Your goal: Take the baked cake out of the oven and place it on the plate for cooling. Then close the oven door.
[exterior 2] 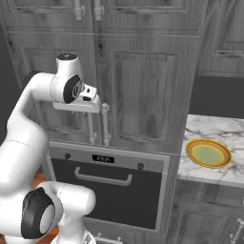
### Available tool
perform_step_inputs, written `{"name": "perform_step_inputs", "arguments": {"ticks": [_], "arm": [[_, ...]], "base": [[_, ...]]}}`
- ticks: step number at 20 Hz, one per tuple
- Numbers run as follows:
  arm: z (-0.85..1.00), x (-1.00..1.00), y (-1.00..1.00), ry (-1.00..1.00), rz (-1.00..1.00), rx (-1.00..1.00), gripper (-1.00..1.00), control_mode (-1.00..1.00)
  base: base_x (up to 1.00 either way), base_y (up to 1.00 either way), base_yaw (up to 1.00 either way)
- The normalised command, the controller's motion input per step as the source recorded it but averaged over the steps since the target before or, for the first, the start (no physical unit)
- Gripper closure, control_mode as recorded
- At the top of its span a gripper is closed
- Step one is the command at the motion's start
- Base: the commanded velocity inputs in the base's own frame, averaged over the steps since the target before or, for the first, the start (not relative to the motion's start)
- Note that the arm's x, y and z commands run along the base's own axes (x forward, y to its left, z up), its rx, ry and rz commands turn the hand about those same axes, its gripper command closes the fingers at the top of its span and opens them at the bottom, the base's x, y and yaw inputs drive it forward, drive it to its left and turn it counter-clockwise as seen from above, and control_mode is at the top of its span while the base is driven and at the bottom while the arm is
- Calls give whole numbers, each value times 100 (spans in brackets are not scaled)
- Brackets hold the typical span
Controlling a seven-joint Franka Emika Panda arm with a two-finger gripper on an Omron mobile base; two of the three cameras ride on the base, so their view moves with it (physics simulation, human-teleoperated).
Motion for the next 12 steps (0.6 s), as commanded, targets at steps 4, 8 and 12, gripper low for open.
{"name": "perform_step_inputs", "arguments": {"ticks": [4,8,12], "arm": [[0,0,0,0,0,0,-100,100],[0,0,0,0,0,0,-100,100],[0,0,0,0,0,0,-100,100]], "base": [[0,0,0],[-31,0,0],[0,0,8]]}}
